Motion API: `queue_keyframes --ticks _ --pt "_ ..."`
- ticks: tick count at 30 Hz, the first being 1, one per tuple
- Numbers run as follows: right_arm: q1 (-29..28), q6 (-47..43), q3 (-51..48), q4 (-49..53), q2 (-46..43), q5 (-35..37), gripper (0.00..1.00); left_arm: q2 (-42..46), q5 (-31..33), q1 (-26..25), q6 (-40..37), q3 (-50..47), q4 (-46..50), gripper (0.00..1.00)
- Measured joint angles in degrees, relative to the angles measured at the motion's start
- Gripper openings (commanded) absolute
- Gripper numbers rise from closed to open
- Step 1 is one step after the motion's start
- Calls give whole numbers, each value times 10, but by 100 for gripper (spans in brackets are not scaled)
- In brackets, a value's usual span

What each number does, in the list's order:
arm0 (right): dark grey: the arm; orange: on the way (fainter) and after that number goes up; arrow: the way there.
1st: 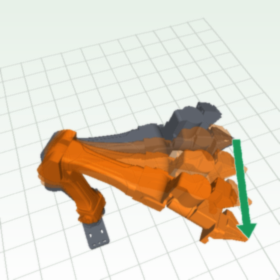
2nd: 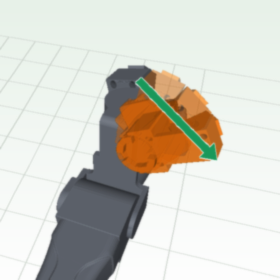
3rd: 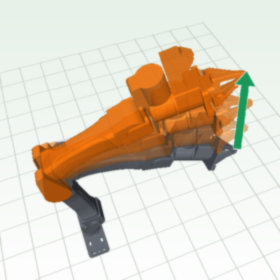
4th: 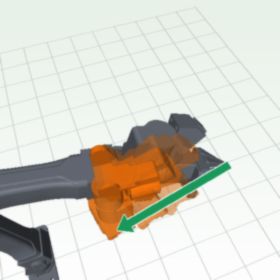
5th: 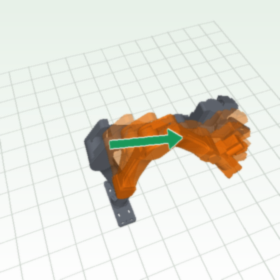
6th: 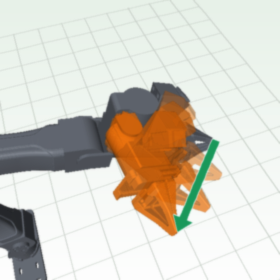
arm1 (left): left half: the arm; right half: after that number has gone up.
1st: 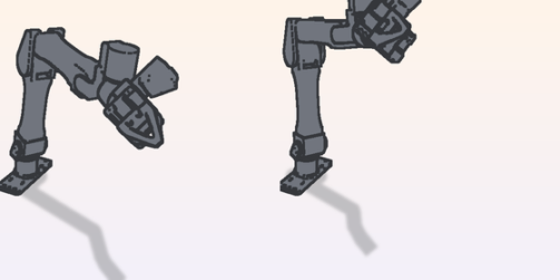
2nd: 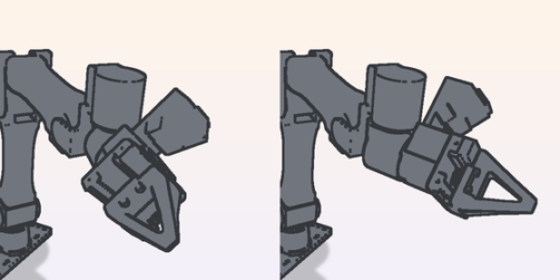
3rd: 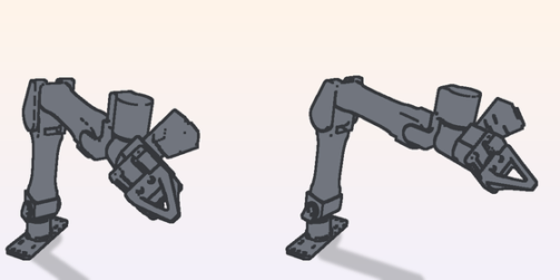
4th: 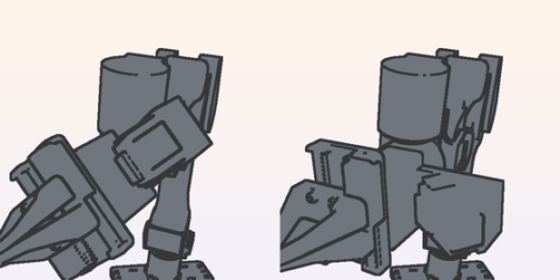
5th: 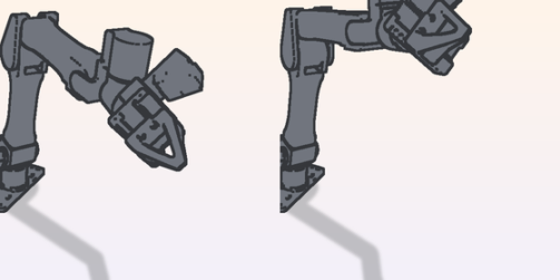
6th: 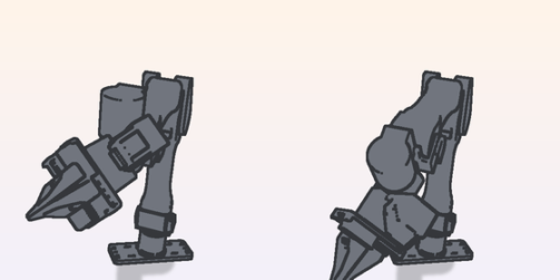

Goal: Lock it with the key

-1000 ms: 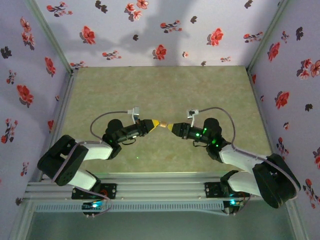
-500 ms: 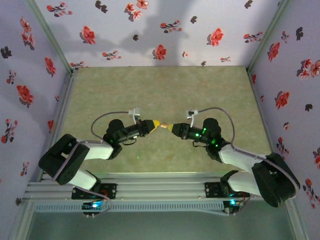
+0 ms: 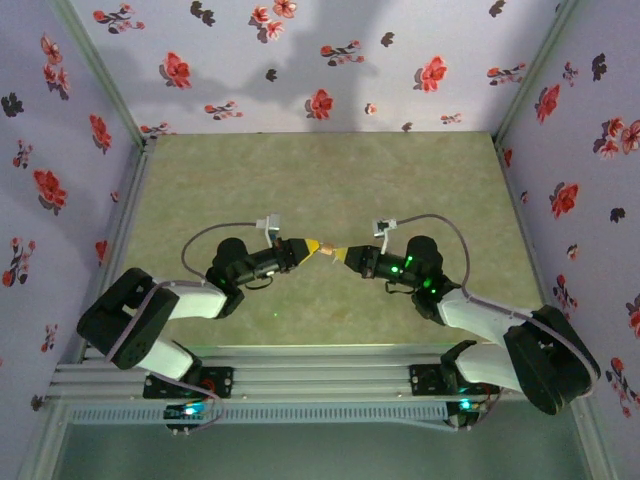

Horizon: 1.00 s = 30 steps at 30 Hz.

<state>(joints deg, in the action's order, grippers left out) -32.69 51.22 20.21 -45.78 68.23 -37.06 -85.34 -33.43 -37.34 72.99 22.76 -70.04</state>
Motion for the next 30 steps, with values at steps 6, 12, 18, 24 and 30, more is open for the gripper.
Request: queue_keyframes --ticks 6,12,18,24,30 --pt "0 -2 0 13 -16 2 0 5 0 2 0 -3 0 0" --pt "-7 -5 0 15 -23 4 0 23 0 4 0 -14 0 0" --pt "-11 -6 0 15 -23 4 0 34 3 5 5 -24 0 0" --pt "-14 -6 0 15 -24 4 0 39 5 10 13 -32 -1 0" --pt "-14 -6 0 12 -27 4 0 45 11 16 19 -37 -3 0"
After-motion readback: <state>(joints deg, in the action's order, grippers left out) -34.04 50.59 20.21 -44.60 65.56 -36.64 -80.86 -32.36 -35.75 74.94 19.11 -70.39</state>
